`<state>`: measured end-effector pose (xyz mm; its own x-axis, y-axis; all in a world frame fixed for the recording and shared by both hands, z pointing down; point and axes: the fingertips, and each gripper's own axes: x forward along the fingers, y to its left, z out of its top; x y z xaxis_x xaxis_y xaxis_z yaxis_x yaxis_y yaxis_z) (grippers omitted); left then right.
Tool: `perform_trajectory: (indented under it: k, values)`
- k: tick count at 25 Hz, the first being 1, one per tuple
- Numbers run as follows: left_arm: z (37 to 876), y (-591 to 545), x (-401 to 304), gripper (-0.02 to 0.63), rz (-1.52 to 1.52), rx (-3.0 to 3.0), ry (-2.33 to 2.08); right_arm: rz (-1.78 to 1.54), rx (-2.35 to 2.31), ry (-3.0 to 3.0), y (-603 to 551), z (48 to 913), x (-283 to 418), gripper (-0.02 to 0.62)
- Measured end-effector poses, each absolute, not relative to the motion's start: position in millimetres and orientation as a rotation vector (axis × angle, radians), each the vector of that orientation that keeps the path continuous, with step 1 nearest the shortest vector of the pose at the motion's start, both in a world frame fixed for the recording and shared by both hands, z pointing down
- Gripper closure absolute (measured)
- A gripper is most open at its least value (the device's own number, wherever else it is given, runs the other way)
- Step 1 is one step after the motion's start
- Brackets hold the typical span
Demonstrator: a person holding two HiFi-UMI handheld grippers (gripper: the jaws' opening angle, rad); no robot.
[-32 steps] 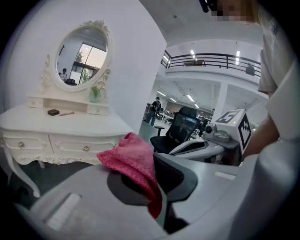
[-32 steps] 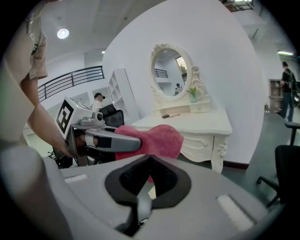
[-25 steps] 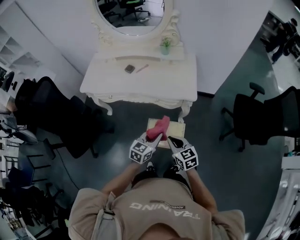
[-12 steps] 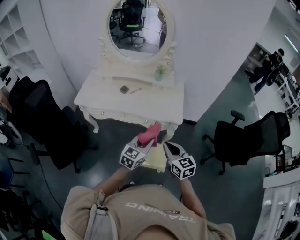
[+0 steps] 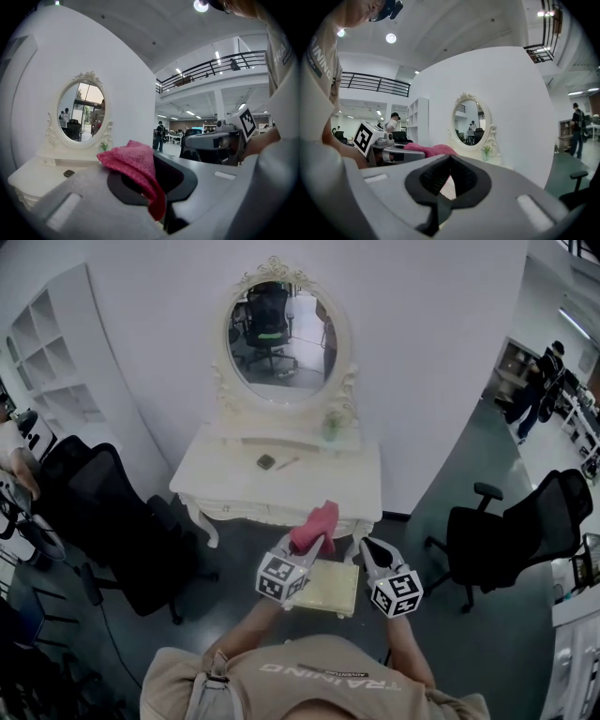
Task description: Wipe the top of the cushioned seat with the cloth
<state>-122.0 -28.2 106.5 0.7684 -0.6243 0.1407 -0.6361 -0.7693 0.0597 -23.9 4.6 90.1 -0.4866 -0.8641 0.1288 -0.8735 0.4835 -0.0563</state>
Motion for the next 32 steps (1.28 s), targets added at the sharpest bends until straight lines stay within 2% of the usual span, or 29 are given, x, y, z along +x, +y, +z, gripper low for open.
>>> perform_trajectory:
  k: [8, 32]
  values:
    - [69, -35, -150, 0.568, 0.083, 2.862, -1.154, 0.085, 1.595, -2.667, -3, 63, -31, 0.594]
    - [68, 12, -121, 0.568, 0.116, 2.943, -1.137, 0.114, 1.683, -2.634, 35, 62, -3, 0.594]
